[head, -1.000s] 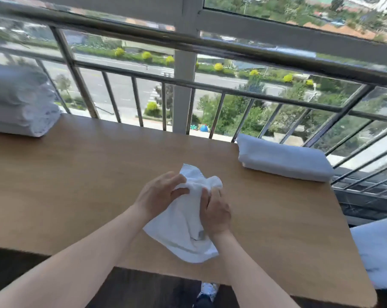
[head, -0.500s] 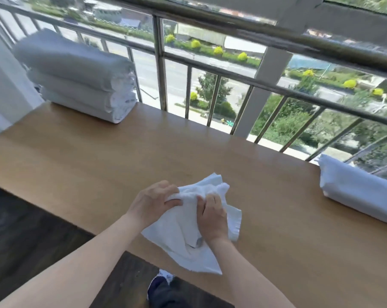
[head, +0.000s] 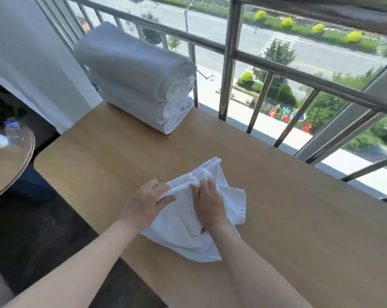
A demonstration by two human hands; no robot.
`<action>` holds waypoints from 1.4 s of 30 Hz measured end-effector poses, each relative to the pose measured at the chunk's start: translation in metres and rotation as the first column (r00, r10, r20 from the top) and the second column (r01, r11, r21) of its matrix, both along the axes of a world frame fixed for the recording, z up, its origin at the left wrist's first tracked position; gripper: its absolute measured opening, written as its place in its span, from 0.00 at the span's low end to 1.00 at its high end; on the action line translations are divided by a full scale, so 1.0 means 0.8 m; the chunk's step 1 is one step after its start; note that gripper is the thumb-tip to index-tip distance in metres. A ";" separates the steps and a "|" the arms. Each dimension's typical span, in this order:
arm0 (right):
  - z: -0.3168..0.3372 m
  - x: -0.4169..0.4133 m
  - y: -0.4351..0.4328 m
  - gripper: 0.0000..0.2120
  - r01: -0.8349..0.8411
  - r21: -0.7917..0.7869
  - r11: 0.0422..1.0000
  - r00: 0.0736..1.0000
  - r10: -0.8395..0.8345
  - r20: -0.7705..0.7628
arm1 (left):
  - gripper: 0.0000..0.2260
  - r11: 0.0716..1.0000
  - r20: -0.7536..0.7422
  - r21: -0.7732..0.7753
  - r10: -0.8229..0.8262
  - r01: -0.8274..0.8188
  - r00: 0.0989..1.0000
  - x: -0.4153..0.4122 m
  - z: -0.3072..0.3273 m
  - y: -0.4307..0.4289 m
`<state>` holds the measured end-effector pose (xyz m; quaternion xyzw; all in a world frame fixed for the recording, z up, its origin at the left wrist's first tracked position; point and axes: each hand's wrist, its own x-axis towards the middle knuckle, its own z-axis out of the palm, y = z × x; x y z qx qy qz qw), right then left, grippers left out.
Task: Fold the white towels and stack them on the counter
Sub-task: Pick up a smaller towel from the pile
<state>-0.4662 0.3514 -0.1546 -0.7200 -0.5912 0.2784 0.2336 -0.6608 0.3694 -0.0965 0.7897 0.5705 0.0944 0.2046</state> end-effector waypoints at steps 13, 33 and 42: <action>0.009 0.107 -0.053 0.17 0.116 0.097 0.988 0.977 -0.131 0.169 | 0.21 0.937 0.271 -0.295 -0.105 0.186 0.957 0.103 -0.018 -0.015; 0.038 0.132 -0.171 0.16 0.488 -0.027 0.873 0.872 -0.486 0.057 | 0.12 0.754 0.150 -0.413 -0.497 0.511 0.855 0.275 -0.051 0.044; 0.053 0.099 -0.161 0.15 0.547 0.041 0.836 0.792 -0.532 0.299 | 0.17 0.926 0.158 -0.345 -0.105 0.155 0.982 0.213 -0.060 0.070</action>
